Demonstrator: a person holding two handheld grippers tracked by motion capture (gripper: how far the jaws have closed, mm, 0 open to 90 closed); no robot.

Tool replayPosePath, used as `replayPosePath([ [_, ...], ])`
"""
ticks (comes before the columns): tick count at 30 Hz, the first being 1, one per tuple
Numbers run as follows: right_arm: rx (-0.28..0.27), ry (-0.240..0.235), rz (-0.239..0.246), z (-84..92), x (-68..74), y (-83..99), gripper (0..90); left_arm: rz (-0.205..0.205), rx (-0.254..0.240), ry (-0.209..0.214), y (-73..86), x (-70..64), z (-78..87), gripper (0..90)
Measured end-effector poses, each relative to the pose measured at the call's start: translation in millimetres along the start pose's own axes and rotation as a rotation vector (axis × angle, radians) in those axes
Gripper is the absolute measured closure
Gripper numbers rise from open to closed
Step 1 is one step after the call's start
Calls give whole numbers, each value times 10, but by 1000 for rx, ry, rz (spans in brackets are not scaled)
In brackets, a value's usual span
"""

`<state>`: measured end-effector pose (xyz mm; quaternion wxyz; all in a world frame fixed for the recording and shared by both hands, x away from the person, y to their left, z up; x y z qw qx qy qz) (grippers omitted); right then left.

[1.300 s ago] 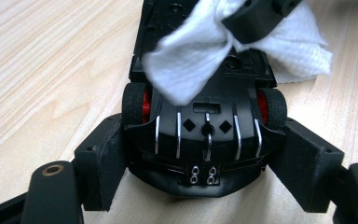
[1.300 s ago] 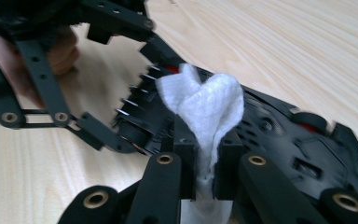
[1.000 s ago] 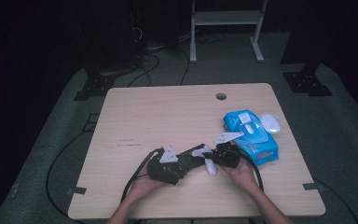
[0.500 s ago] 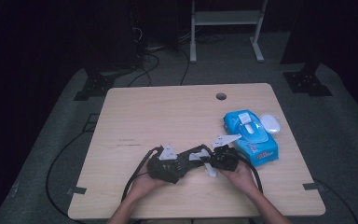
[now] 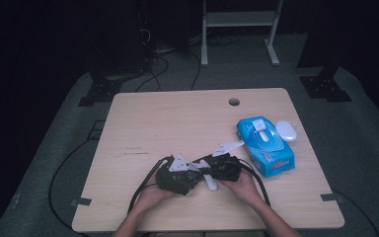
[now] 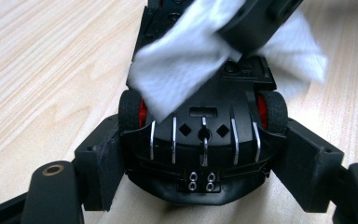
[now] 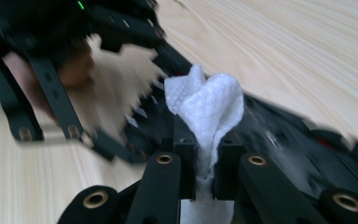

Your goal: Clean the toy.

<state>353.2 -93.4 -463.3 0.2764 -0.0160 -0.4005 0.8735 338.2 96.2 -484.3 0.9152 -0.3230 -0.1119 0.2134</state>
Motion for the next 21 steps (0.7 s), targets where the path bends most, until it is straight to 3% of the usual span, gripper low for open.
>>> replayPosePath([
  [2, -7, 2, 12, -57, 7, -73, 822, -6, 2, 1, 7, 6, 8, 244],
  [7, 4, 86, 3, -40, -148, -106, 812, -10, -2, 6, 15, 11, 18, 244],
  [10, 23, 69, 5, -26, -127, -134, 672, -15, -1, 4, 16, 13, 20, 244],
  [12, 28, 92, 32, -2, -93, -141, 594, -15, -5, 4, 11, 10, 22, 244],
  [15, 24, 118, 53, 109, -62, -120, 552, -15, -4, 1, 19, 9, 22, 244],
  [18, -10, 130, 45, 247, -72, -97, 540, -12, -6, 6, 14, 12, 25, 244],
  [21, -23, 134, 41, 251, -85, -105, 629, -10, -9, 6, 11, 14, 33, 244],
])
Point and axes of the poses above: each handheld gripper's, and its own axes: z roughly backward along the jaws, y roughly out of its underside, x roughly to its left, the point moved 2 cm from there along -z, roughly forward along the jaws, and after that the axes turned 6 degrees about x, right-handed, at the moved point
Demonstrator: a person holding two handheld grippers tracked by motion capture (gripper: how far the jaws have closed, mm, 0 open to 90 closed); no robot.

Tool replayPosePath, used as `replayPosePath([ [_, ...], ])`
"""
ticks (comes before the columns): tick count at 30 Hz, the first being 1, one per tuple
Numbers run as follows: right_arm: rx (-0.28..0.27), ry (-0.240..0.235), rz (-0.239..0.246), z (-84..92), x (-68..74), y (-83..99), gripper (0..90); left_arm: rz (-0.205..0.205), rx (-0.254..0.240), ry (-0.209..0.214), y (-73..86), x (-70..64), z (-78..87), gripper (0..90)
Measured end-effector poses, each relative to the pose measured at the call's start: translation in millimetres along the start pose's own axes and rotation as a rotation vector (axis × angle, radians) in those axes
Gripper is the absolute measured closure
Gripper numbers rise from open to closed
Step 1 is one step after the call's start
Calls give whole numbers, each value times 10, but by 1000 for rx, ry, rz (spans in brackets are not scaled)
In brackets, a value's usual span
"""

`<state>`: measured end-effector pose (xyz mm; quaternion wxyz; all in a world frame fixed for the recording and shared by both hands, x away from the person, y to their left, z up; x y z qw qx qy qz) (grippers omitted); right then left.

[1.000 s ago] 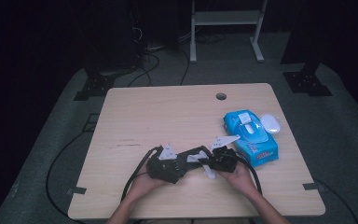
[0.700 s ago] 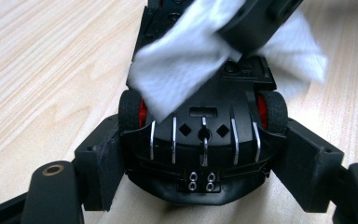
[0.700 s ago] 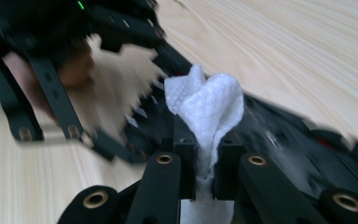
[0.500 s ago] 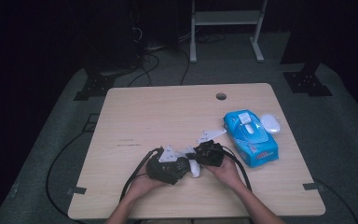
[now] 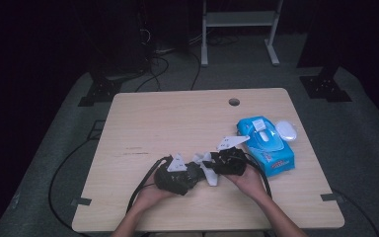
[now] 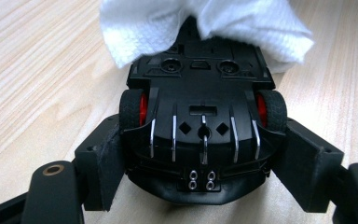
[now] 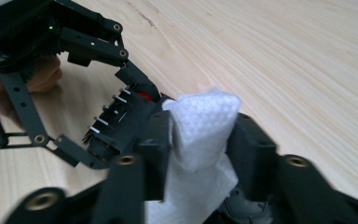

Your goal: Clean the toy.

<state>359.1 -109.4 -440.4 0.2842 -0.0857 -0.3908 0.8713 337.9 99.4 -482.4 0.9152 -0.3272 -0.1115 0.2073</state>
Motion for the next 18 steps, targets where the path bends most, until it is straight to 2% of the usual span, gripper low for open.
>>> replayPosePath([
  [3, 33, -19, 1, -157, 18, -15, 749, -4, 1, -2, 3, -5, -8, 245],
  [6, 51, -15, 5, -304, 51, -43, 782, 1, 3, 4, 1, 3, -8, 245],
  [7, 40, -19, -10, -325, 45, -52, 795, -2, 6, 4, 5, 6, -8, 246],
  [9, 41, -21, -22, -331, 27, -53, 810, -3, 5, 3, 14, 5, -13, 245],
  [11, 48, 0, -8, -312, -27, -30, 818, -6, 5, 1, 9, 2, -11, 245],
  [13, 52, 7, -15, -296, -63, -11, 821, -11, 7, 0, 0, 1, -3, 245],
  [15, 66, 24, -50, -245, -144, 48, 828, -16, 12, -1, 1, 2, -4, 246],
  [18, 53, 11, -56, -253, -118, 23, 831, -28, 35, -17, 10, -17, -36, 246],
])
Point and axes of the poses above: each handheld gripper's, and its own axes: z roughly backward along the jaws, y roughly out of its underside, x roughly to its left, the point moved 2 cm from there along -z, roughly forward along the jaws, and after that the axes turned 6 degrees about x, right-handed, at the moved point
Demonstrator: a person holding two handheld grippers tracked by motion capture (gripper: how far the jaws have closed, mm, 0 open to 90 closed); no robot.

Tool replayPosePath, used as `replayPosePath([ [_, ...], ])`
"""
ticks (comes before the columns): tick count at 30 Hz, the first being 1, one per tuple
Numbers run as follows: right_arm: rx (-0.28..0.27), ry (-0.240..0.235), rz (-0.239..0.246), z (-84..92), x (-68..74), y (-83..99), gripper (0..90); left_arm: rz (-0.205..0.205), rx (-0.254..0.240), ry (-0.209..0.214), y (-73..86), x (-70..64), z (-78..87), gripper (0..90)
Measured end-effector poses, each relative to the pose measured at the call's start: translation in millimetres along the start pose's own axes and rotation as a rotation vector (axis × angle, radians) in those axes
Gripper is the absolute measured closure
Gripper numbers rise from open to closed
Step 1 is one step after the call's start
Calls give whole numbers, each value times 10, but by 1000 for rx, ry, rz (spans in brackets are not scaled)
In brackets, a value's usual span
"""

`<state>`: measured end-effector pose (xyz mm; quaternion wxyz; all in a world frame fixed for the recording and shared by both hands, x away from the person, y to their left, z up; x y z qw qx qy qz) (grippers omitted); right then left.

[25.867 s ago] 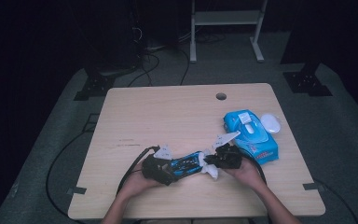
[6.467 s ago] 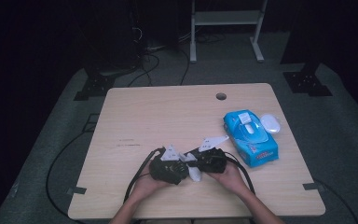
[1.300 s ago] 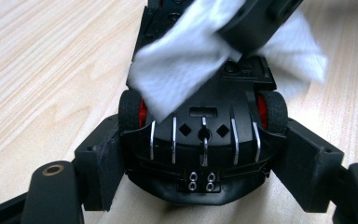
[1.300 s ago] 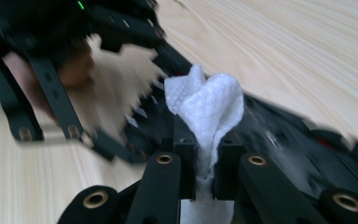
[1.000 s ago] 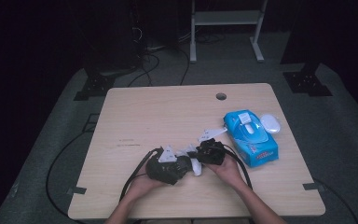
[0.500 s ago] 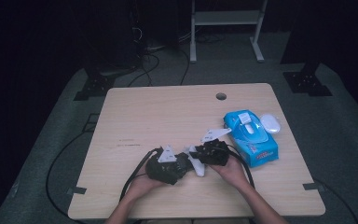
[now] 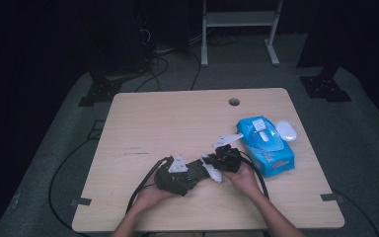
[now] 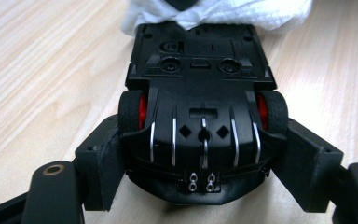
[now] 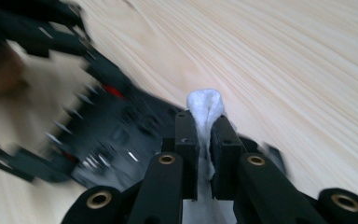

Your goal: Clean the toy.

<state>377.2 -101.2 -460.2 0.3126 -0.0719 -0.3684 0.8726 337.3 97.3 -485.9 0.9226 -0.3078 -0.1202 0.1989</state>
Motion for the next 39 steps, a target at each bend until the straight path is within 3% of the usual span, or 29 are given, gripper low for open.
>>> replayPosePath([
  [3, -36, -78, 16, -108, 173, -120, 832, 6, 4, 8, -6, 5, -14, 246],
  [6, -25, -60, 53, -172, 259, -187, 832, 8, -2, 9, -2, 10, -12, 246],
  [9, -4, 37, 59, -81, 98, -110, 832, 3, -3, 8, 2, 12, -4, 246],
  [12, -3, 82, -2, 40, -134, 36, 833, -2, -3, 7, -3, 12, 8, 246],
  [14, -12, 59, -51, 74, -208, 100, 833, -3, -2, 6, -6, 11, 11, 245],
  [18, -9, 69, -6, 59, -126, 70, 833, 0, 1, 8, 0, 14, -1, 246],
  [22, 19, 88, -20, 105, -225, 155, 833, 14, -20, 15, -8, 22, 22, 245],
  [24, 10, 70, -48, 154, -255, 218, 833, 10, -11, 11, -5, 15, 14, 245],
  [27, -6, 12, -35, 193, -126, 281, 833, 7, -7, 8, -6, 11, 12, 246],
  [30, 0, 6, -17, 226, -90, 335, 833, 5, -13, 4, -11, 2, 18, 245],
  [33, 20, 10, -39, 280, -149, 398, 833, -1, -8, 0, -20, 2, 19, 245],
  [39, -9, -24, -36, 186, -76, 265, 833, 5, -6, 0, -16, 12, 10, 246],
])
Point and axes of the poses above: each handheld gripper's, and its own axes: z roughly backward along the jaws, y roughly out of its underside, x roughly to its left, the point moved 2 cm from there along -z, roughly forward along the jaws, and after that the axes turned 6 degrees about x, right-handed, at the moved point
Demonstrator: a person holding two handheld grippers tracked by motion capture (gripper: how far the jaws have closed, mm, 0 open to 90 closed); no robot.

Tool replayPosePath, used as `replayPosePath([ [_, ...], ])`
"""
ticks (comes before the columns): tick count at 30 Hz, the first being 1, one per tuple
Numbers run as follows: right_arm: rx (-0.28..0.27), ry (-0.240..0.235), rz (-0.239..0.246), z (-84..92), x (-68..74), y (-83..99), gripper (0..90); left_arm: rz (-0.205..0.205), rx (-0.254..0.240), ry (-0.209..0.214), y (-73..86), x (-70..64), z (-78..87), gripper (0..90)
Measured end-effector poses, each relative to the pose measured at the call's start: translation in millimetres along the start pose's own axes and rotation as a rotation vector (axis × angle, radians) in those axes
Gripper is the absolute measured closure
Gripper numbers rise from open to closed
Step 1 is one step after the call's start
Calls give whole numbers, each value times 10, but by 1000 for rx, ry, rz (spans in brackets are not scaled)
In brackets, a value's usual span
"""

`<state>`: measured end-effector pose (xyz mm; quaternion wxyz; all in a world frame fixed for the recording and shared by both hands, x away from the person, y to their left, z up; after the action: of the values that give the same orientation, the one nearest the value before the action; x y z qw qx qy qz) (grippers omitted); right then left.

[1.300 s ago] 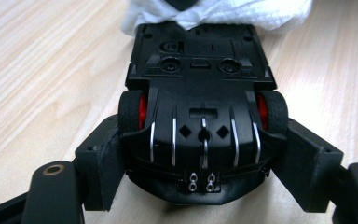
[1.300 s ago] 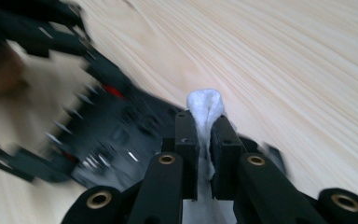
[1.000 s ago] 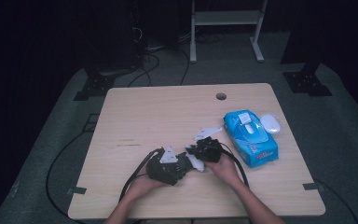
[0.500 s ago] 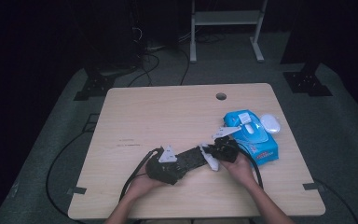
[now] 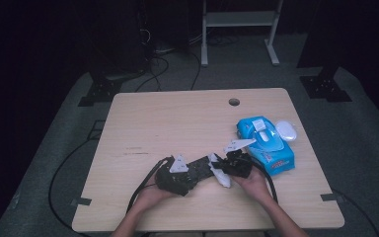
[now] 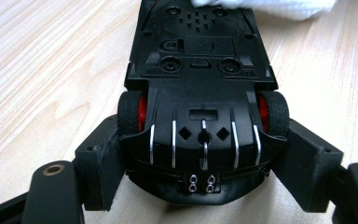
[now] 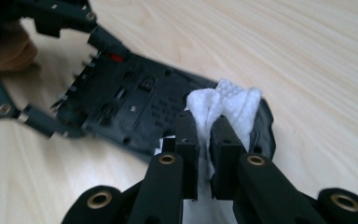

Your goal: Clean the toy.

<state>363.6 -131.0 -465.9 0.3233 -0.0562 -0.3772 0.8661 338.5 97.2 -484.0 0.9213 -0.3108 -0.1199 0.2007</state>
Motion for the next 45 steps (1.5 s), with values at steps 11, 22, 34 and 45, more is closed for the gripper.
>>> replayPosePath([
  [11, -25, 9, -47, -77, -125, -75, 833, -5, -2, -1, -6, 3, 3, 246],
  [22, -12, -20, -58, -39, -135, -25, 833, 3, -5, 9, -6, 24, 0, 246],
  [34, 2, -12, -58, 22, -151, 60, 833, 4, -9, 15, -10, 34, 10, 246],
  [45, 6, -18, -50, 32, -133, 81, 834, 4, -12, 10, -9, 41, 13, 246],
])
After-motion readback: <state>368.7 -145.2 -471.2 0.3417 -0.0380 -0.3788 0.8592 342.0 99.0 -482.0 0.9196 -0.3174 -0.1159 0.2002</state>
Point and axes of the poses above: each handheld gripper's, and its own axes: z roughly backward along the jaws, y roughly out of its underside, x roughly to its left, the point moved 2 cm from there along -z, roughly forward along the jaws, and after that the axes turned 6 degrees about x, right-handed, at the moved point
